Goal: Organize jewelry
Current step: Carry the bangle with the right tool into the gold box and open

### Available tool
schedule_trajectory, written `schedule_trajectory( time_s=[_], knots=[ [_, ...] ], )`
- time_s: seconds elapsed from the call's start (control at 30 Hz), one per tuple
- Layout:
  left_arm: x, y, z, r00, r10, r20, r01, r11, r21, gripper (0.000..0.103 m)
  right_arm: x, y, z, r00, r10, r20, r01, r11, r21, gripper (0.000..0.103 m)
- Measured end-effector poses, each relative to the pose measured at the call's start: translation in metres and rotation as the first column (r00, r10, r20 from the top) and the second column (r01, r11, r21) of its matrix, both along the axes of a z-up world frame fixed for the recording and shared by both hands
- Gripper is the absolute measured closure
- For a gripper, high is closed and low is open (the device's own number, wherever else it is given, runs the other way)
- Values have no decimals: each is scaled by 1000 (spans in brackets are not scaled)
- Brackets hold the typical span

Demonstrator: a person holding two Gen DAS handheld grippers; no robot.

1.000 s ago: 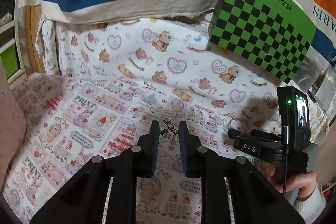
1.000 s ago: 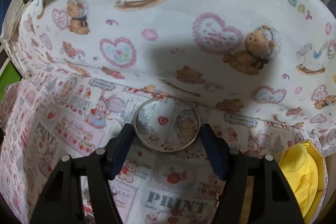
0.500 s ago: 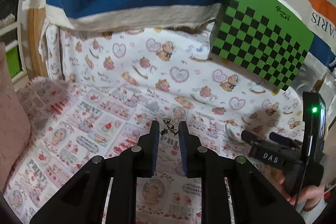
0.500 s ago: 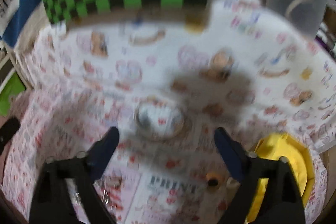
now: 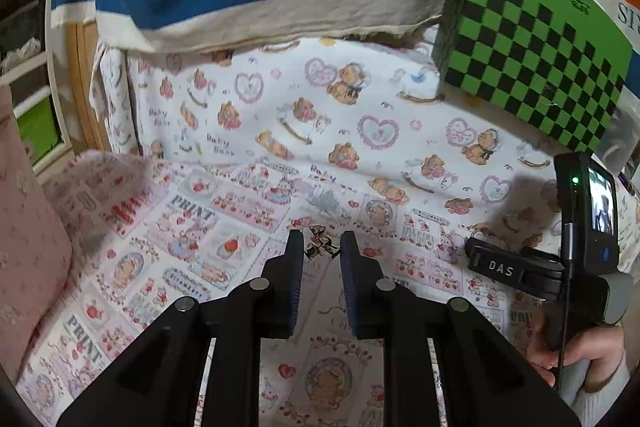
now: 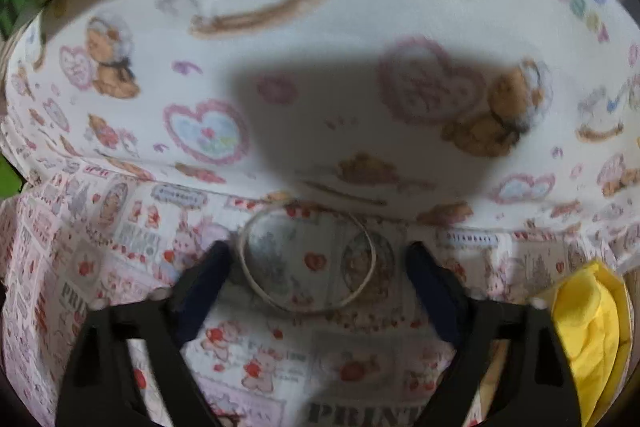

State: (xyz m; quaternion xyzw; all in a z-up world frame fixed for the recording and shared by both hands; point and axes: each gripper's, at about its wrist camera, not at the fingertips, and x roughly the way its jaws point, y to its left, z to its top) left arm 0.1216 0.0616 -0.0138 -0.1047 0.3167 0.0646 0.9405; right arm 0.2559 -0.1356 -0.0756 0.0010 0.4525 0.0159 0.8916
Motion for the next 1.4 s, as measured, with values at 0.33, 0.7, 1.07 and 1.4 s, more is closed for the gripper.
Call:
schedule_trajectory(
  time_s=[0.33,0.7,1.07,1.4],
  knots=[
    [-7,2,5,1000,4,10,-4,1000,-17,85,-25,9,11,998,66,-20,-65,998,26,37],
    [-33,-14,27,992,-34,124,32,999,18,86,-138,-35,73,967,187,174,-211,968,133,37],
    [-60,-61,40,960,-158,231,129,982,138,86,-147,-135,100,970,5,241,-59,974,218,37],
    [-49,-64,28,971,-160,178,136,981,139,85,-126,-177,70,984,-77,163,33,966,257,28]
  ],
)
